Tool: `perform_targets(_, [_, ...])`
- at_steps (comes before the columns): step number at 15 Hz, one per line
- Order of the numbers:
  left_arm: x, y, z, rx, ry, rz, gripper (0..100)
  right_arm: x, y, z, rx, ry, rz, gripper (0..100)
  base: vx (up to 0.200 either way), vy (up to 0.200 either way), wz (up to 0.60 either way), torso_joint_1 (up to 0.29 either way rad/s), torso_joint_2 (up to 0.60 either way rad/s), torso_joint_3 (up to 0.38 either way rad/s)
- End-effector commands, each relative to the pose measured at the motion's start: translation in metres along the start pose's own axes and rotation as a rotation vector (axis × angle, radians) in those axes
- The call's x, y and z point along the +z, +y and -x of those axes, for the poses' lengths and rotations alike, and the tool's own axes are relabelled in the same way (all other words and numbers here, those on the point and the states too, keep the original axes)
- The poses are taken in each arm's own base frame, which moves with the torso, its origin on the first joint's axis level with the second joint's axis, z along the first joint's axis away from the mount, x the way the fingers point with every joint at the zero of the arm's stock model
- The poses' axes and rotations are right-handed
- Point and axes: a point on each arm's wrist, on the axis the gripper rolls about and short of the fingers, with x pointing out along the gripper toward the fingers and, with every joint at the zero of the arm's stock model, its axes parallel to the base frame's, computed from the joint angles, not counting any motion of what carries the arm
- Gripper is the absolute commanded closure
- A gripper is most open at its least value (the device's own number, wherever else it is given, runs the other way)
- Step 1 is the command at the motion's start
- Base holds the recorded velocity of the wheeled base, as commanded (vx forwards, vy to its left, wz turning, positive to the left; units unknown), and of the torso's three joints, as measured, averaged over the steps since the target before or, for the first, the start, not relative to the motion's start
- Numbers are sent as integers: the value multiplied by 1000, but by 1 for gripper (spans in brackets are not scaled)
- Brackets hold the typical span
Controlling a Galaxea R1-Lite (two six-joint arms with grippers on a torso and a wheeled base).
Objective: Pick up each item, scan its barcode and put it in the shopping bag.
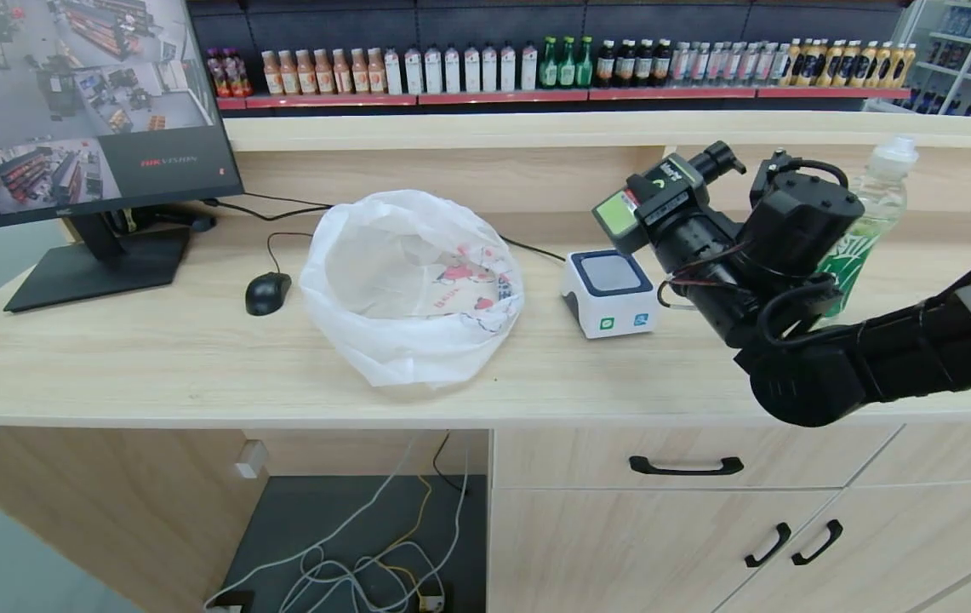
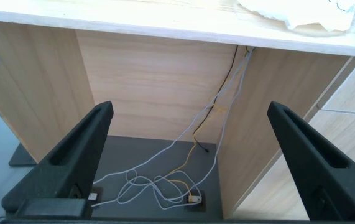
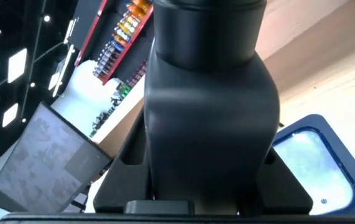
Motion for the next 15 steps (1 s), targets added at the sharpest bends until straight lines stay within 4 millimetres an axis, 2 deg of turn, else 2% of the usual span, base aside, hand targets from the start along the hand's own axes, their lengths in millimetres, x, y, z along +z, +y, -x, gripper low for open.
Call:
perform_targets(1, [0,0,0,1,0,0,0,-7,-4,-12,-7,5,-6,100,0,0,0,0,0,0])
perform_targets(6, [0,0,0,1,0,0,0,-24,-19,-16,-42,38,-1,100,0,0,0,0,0,0])
perform_targets(8, [0,0,0,1,0,0,0,-24,-20,-17,-44,40,0,100,0,0,0,0,0,0])
perform_targets(10, [0,0,0,1,0,0,0,-26,-29,-17,-70,38,-1,100,0,0,0,0,0,0])
perform_targets(15, [0,0,0,1,0,0,0,-28,-33,-17,-83,37,-18,100,0,0,0,0,0,0])
